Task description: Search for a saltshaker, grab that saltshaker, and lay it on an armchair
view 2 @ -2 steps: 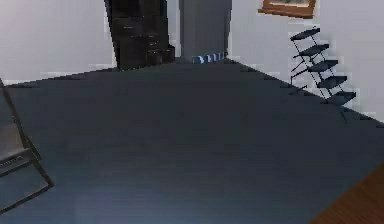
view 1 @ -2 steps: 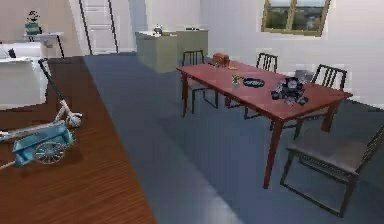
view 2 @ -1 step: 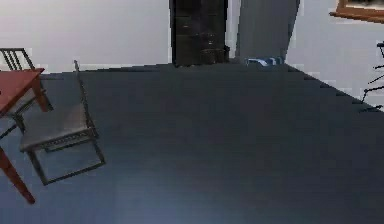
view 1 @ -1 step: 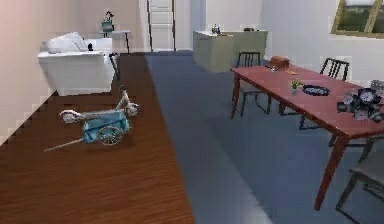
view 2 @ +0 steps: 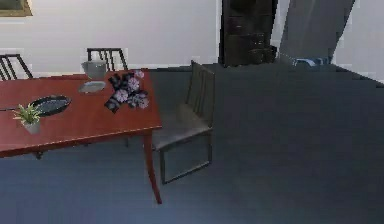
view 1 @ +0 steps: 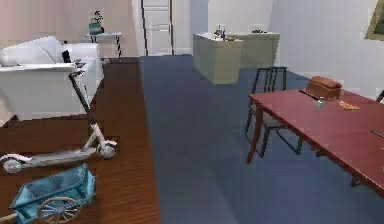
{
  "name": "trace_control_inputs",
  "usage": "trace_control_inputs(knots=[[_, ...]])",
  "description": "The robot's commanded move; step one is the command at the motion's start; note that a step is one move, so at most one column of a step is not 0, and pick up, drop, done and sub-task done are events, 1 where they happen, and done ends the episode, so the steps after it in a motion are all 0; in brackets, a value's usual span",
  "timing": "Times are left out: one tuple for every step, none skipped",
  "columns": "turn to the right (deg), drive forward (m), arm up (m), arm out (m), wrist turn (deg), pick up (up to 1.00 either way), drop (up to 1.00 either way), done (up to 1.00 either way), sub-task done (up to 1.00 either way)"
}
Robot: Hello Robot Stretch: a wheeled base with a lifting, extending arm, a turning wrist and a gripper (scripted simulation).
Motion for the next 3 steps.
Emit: trace_control_inputs(knots=[[0.0,1.00,0.00,0.00,0.0,0.00,0.00,0.00,0.00],[0.0,0.90,0.00,0.00,0.0,0.00,0.00,0.00,0.00],[18.0,0.00,0.00,0.00,0.0,0.00,0.00,0.00,0.00]])
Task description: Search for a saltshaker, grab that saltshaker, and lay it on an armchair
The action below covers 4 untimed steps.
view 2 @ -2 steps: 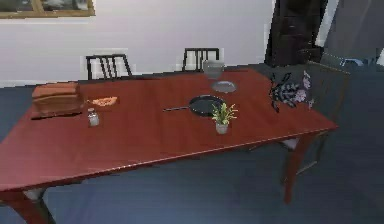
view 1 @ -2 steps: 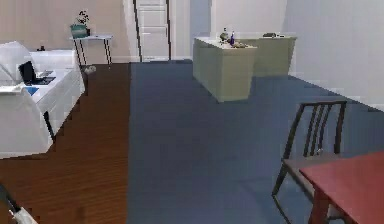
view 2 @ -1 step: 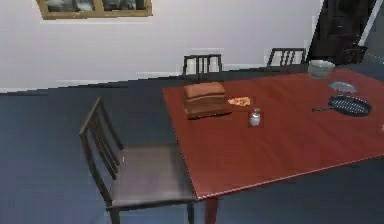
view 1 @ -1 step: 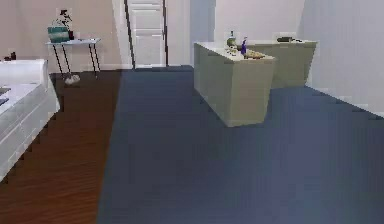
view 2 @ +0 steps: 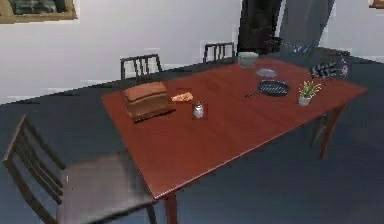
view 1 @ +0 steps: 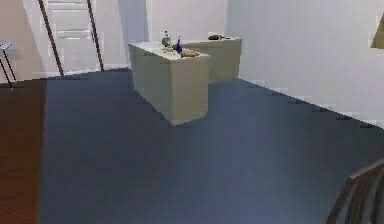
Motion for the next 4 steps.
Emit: trace_control_inputs(knots=[[0.0,1.00,0.00,0.00,0.0,0.00,0.00,0.00,0.00],[30.0,0.00,0.00,0.00,0.0,0.00,0.00,0.00,0.00],[0.0,1.00,0.00,0.00,0.0,0.00,0.00,0.00,0.00],[3.0,0.00,0.00,0.00,0.0,0.00,0.00,0.00,0.00]])
